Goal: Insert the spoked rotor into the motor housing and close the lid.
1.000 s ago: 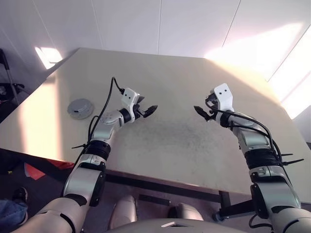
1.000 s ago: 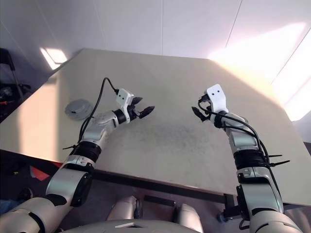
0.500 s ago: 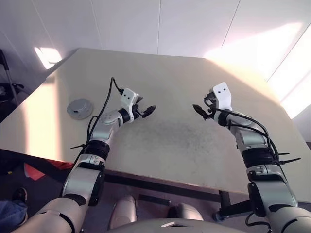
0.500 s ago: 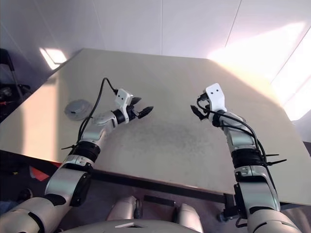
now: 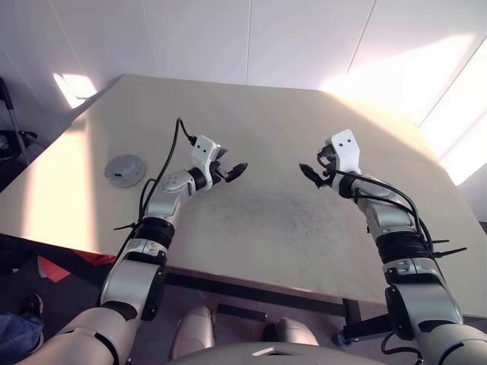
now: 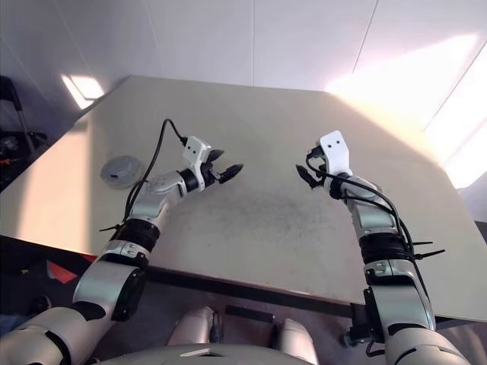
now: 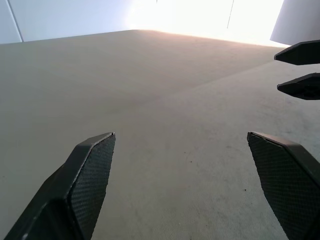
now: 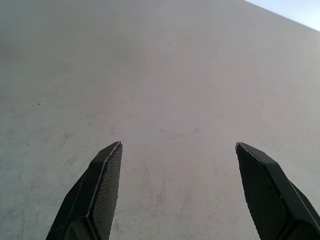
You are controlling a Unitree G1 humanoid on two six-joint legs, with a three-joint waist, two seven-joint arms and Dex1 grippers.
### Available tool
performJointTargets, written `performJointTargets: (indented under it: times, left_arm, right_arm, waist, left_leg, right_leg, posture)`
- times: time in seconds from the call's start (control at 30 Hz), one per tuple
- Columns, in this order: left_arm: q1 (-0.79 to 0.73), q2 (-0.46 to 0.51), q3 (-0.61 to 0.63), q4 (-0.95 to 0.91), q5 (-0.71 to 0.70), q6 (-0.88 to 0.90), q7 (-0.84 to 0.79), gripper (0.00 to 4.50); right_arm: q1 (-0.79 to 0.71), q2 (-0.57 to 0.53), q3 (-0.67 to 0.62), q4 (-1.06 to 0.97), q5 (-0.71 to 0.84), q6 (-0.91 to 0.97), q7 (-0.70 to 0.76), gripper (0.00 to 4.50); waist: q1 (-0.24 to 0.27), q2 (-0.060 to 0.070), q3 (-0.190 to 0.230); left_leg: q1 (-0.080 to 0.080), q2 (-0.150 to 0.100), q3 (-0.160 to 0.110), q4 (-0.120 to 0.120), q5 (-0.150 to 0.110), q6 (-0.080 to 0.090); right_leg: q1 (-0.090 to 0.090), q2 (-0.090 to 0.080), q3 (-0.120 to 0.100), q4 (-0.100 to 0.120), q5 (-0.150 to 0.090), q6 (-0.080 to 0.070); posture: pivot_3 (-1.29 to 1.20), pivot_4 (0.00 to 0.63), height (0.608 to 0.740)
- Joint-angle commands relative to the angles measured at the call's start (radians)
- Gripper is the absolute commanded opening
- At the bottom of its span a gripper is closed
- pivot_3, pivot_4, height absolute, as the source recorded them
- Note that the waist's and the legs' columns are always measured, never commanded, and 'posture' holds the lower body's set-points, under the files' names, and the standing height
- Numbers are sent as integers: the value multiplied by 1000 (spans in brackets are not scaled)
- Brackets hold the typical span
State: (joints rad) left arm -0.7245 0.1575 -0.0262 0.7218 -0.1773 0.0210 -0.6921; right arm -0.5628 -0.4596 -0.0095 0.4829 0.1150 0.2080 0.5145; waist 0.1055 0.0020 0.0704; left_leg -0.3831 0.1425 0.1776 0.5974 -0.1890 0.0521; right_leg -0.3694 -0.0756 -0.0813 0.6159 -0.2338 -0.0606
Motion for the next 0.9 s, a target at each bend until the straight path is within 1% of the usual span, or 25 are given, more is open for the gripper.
performJointTargets:
  times: [0.03,0.17,0.57,0.9]
  left_arm:
    - [-21,-5,12,-8,3,-24,11,4473]
    - [-29,-3,18,3,6,-32,24,4473]
    - [-46,5,27,24,1,-40,22,4473]
    - [-50,-8,38,25,-4,-38,14,4473]
  right_arm:
    - [-21,2,-26,-25,-6,-18,-26,4091]
    - [-34,10,-32,-2,-9,-17,-60,4091]
    - [-42,10,-30,10,-24,-41,-72,4091]
    - [-8,-17,-45,-43,-4,-25,-8,4091]
  waist:
    - [0,0,0]
    - [-1,0,0]
    - [-2,1,1]
    - [0,4,3]
  left_leg:
    - [0,0,0,0,0,0]
    - [0,0,0,0,0,0]
    - [0,0,0,-1,0,0]
    - [-1,0,0,-1,0,1]
  right_leg:
    - [0,0,0,0,0,0]
    - [0,0,0,0,0,0]
    - [0,0,0,-1,0,0]
    - [0,0,0,-2,0,0]
  posture:
    - [0,0,740]
    - [0,0,740]
    - [0,0,740]
    - [0,0,740]
